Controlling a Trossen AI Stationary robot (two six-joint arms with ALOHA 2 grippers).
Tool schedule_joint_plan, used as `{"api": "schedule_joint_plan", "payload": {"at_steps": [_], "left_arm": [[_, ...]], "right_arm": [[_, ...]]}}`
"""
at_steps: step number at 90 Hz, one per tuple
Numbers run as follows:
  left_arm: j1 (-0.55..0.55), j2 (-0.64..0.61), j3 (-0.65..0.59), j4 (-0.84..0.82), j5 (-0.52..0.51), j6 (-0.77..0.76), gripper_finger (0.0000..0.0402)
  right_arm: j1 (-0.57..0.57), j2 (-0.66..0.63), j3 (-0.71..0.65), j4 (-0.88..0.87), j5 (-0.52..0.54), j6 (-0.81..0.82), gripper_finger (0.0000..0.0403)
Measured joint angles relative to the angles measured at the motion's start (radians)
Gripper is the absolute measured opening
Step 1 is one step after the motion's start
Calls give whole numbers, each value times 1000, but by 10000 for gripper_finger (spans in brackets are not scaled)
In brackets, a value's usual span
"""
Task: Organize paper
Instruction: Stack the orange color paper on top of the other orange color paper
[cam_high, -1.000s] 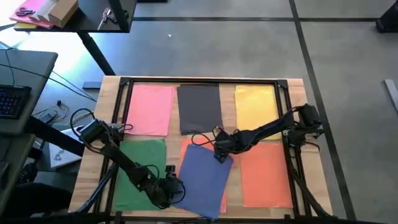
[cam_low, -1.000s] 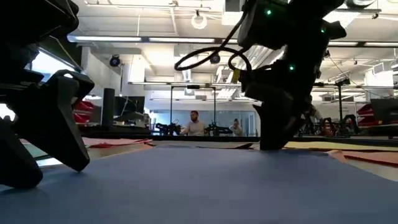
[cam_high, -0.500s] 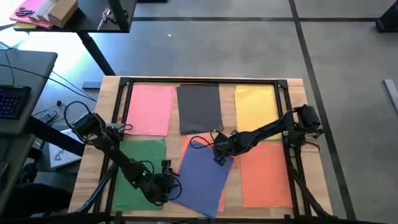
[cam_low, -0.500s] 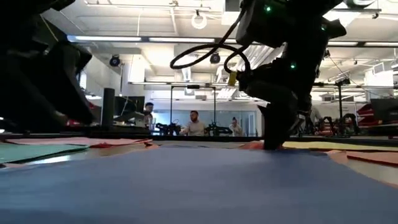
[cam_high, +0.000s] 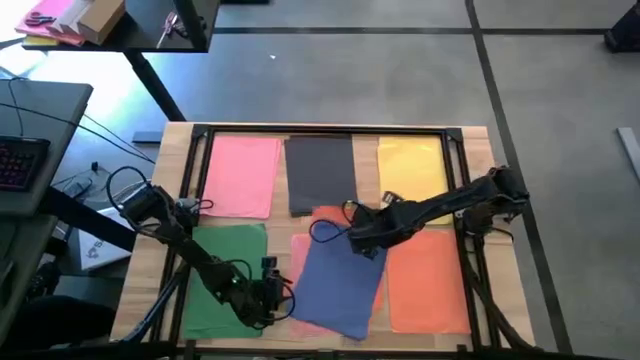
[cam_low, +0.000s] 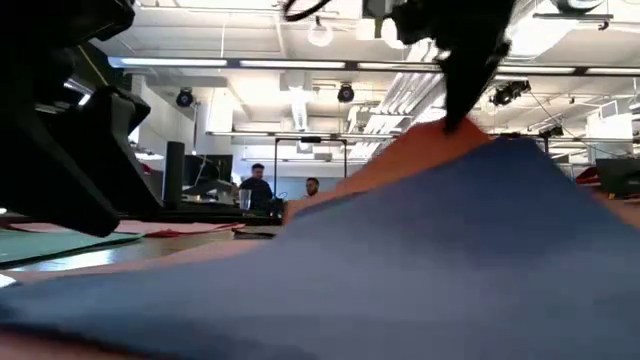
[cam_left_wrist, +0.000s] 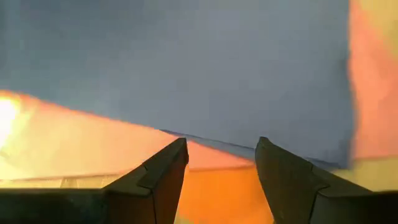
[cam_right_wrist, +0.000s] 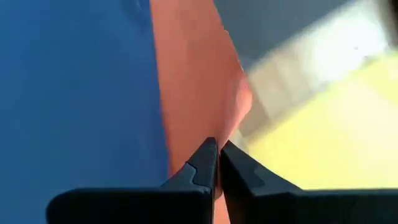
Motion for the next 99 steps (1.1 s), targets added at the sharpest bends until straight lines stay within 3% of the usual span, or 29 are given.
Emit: {"api": "schedule_joint_plan", "payload": {"at_steps": [18,26,48,56,76,99], "left_arm": [[37,56,2,192,14,118,176],[66,89,4,286,35,184,176],[135,187,89,323,135,318,176],[144,212,99,315,180,313,176],[113,185,103,173,126,247,176],[94,155,99,144,108,231,176]], "right_arm": [[37,-11,6,-194,-193,28,0],[58,-9,-26,-246,-228,15,0],[129,-9,-229,-283,-345,-44,0],[171,-8,-312,-283,-350,-6,0],[291,-15,-427,-283,-337,-35,0],[317,-20,-456,-249,-338,167,0]]}}
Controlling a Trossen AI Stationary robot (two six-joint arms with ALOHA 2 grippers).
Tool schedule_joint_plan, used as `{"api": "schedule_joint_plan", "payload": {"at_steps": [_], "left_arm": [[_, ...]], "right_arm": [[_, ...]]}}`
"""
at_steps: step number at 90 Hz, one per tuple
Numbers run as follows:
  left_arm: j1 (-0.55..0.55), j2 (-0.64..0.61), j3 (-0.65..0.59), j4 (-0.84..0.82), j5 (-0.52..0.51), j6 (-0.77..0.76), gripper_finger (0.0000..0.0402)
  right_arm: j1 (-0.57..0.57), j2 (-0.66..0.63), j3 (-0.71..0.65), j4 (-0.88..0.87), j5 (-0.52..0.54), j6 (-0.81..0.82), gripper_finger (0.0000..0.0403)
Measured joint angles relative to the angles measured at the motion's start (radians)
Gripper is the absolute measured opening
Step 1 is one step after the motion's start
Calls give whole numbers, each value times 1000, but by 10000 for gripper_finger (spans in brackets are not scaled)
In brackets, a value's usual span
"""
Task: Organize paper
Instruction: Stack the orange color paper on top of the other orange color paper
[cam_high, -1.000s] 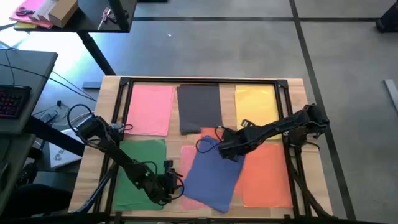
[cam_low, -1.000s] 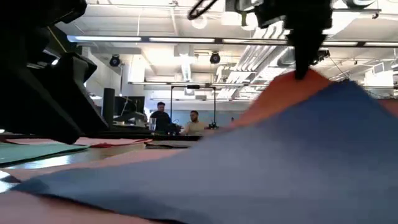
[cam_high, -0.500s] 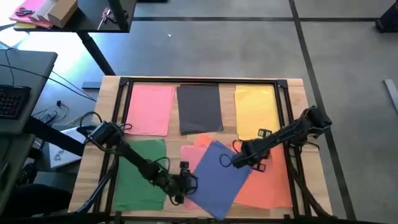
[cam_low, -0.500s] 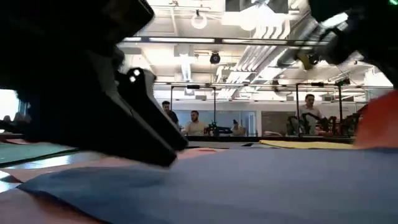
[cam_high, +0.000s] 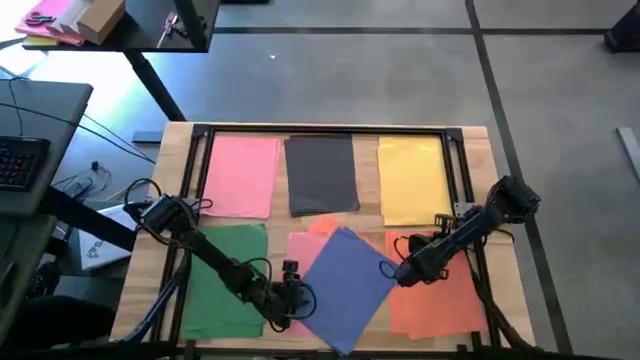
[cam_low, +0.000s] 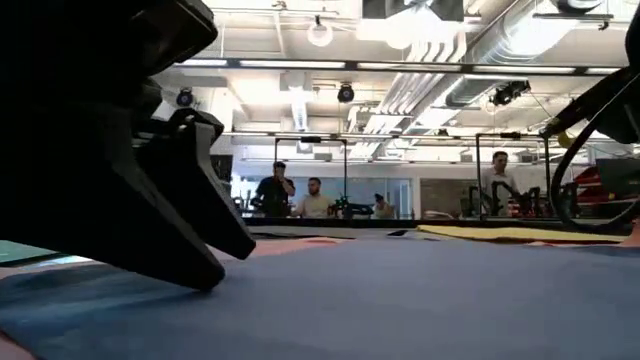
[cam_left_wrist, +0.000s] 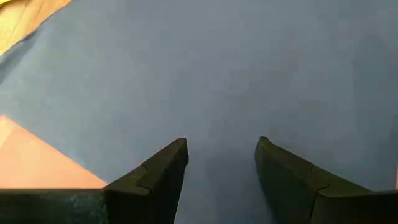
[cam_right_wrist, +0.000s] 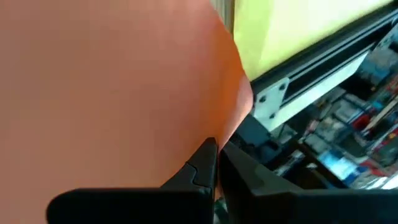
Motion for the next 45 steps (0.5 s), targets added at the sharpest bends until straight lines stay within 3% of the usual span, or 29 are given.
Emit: {"api": "schedule_joint_plan", "payload": {"at_steps": [45], "left_arm": [[-13,-2,0,-17,-4,-49,176]], "right_arm": [[-58,-68,57,-21,7,140,0]]}}
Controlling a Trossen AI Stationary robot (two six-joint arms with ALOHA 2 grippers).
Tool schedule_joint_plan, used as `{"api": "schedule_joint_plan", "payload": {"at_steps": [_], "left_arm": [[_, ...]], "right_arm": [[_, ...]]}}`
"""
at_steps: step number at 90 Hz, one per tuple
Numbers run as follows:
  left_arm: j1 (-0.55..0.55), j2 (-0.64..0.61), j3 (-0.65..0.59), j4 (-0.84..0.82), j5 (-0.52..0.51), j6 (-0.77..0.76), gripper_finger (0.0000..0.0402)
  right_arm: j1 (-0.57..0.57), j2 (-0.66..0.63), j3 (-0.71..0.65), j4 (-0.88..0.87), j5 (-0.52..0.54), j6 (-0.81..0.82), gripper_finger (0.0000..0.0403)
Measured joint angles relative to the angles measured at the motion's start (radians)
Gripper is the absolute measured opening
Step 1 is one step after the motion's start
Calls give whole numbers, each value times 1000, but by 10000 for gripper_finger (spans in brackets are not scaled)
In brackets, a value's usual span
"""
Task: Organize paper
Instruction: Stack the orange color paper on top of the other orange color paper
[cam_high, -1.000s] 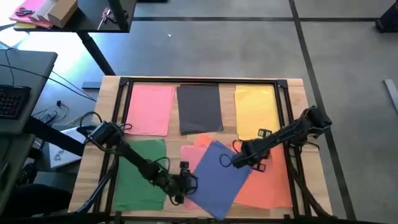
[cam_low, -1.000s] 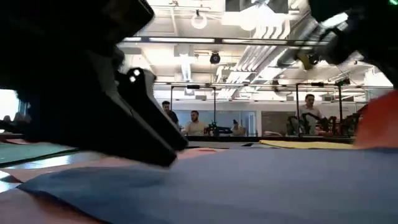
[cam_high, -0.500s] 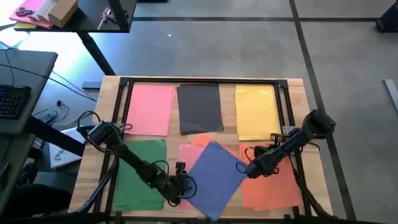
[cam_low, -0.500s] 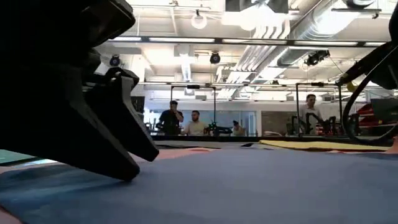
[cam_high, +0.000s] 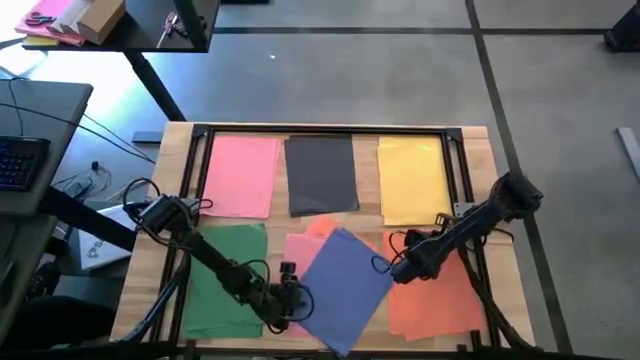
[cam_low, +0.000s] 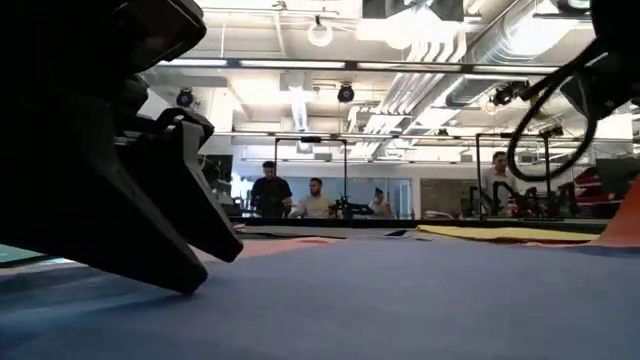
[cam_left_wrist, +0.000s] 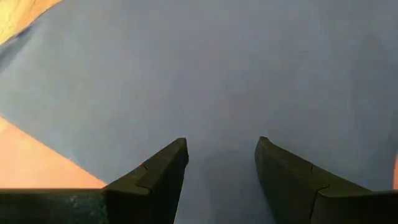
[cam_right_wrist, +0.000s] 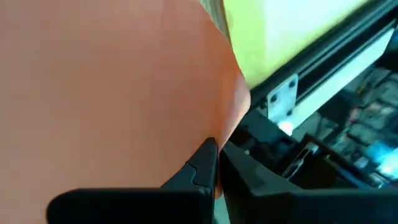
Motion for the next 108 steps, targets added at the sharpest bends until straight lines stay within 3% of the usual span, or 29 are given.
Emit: {"api": "schedule_joint_plan", "payload": {"at_steps": [24,50,95,108], "left_arm": [[0,0,0,-7,-9,-14,176],[-7,-1,0,-8,-10,-14,176],[-9,-2,0,-11,-27,-20,176],[-11,-11,0,-16,-36,-22,176]], "right_arm": [[-30,-98,-11,14,30,138,0],[-86,-97,-144,50,-57,224,0],[-103,-97,-145,154,-94,126,1],[-103,-97,-145,154,-94,93,26]]}}
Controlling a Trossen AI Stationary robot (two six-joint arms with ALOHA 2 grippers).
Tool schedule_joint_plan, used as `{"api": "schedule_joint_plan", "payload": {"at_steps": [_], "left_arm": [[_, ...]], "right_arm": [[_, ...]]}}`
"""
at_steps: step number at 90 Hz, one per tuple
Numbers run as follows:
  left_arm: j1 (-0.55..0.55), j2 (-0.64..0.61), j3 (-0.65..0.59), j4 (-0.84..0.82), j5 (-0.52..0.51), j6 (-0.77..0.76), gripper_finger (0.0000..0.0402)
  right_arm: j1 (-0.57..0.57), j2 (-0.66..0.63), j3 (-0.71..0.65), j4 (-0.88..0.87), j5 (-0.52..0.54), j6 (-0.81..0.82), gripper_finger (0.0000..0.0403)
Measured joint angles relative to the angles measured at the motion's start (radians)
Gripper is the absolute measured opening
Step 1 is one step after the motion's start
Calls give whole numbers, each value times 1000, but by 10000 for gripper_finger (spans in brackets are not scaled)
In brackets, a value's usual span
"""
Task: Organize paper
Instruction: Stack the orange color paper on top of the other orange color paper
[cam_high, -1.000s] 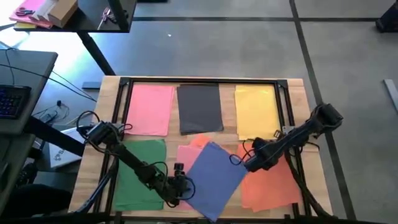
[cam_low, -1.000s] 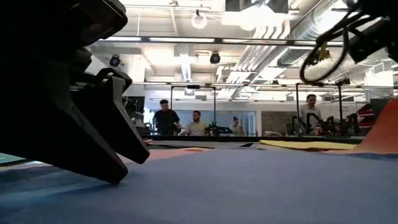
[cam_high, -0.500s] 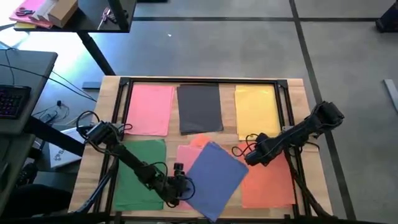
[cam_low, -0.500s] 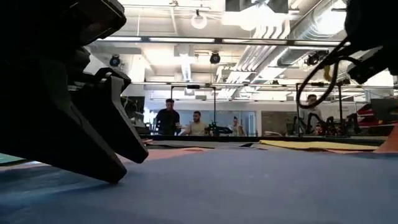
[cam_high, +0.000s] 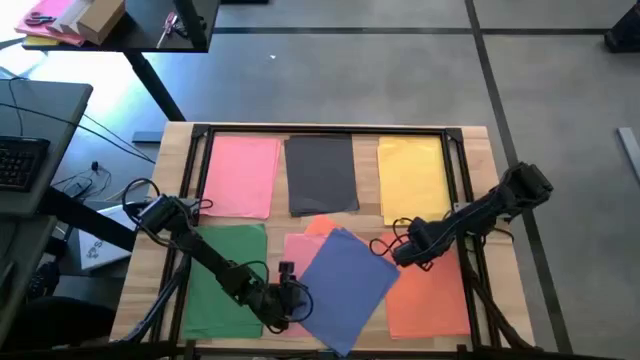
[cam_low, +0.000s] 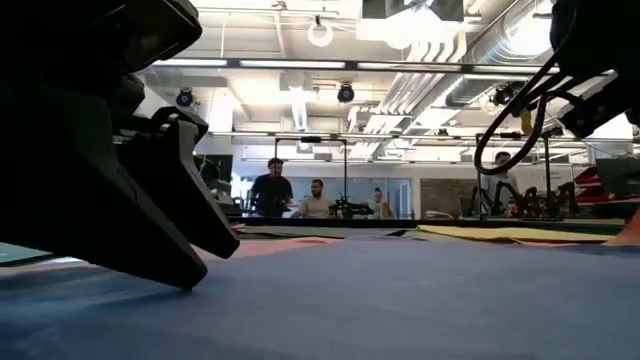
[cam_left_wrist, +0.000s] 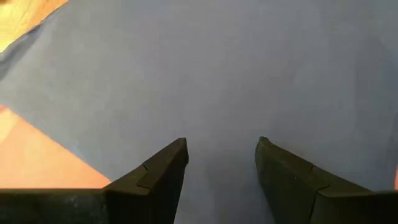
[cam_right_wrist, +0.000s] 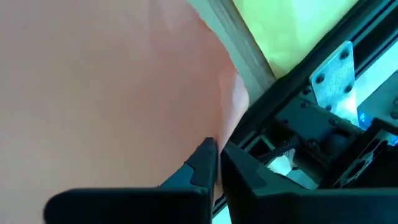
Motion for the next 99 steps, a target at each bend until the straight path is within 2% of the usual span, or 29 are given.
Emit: {"api": "schedule_joint_plan", "payload": {"at_steps": [12,21,31,42,52,66,74,84,99], "left_arm": [[-1,-27,0,-2,-12,0,176],[-1,-51,1,-4,-14,6,176],[-4,-86,1,-45,-18,6,176],[-9,-135,1,-140,-24,-11,176],[-18,-180,1,-241,-26,-60,176],[-40,-196,-5,-364,-10,-183,176],[-52,-188,-27,-372,6,-248,176],[-63,-163,-31,-360,10,-281,176],[-50,-79,-26,-300,57,-264,176]], "right_arm": [[0,0,8,-8,-1,-42,89],[0,0,50,-76,19,-44,149],[17,0,130,-167,104,-14,212],[44,-1,181,-111,239,-20,261],[33,7,148,67,306,-85,273],[-49,8,81,327,373,-172,274],[-110,8,80,454,461,-258,274],[-188,12,80,666,508,-448,274],[-293,103,80,994,500,-657,275]]}}
